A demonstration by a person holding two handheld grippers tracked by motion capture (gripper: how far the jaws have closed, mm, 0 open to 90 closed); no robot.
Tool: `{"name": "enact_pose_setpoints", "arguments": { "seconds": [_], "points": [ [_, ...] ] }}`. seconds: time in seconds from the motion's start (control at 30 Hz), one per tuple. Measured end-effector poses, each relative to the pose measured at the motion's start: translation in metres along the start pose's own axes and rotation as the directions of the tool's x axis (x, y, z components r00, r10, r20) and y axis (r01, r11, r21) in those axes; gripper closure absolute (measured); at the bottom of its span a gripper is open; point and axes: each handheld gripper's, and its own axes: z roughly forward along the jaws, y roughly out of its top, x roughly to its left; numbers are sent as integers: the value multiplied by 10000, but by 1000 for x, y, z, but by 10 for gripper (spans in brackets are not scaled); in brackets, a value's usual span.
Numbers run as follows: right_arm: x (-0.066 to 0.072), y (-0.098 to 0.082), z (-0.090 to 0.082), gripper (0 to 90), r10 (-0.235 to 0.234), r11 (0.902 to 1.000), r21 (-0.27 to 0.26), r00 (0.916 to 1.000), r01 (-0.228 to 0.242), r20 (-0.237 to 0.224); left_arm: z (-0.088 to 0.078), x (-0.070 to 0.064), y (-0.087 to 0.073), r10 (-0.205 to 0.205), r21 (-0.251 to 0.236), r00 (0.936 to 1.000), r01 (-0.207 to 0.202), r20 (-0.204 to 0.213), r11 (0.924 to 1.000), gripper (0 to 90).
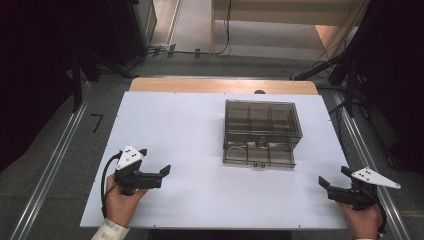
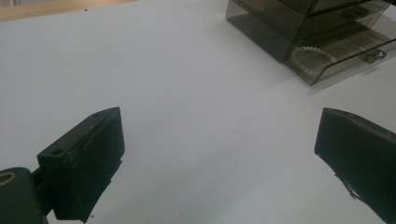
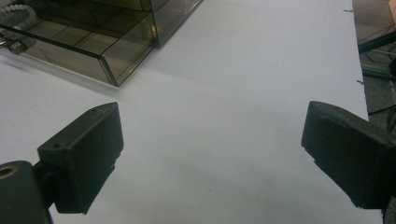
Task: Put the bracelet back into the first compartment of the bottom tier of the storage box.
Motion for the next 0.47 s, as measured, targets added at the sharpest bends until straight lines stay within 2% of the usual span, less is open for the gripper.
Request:
{"name": "enact_pose_setpoints", "arguments": {
  "seconds": [0.47],
  "points": [
    [0, 0, 0, 42, 9, 10000, 6, 10000, -9, -1, -24, 24, -24, -372, 201, 9966, 388, -735, 9990, 23]
  ]
}}
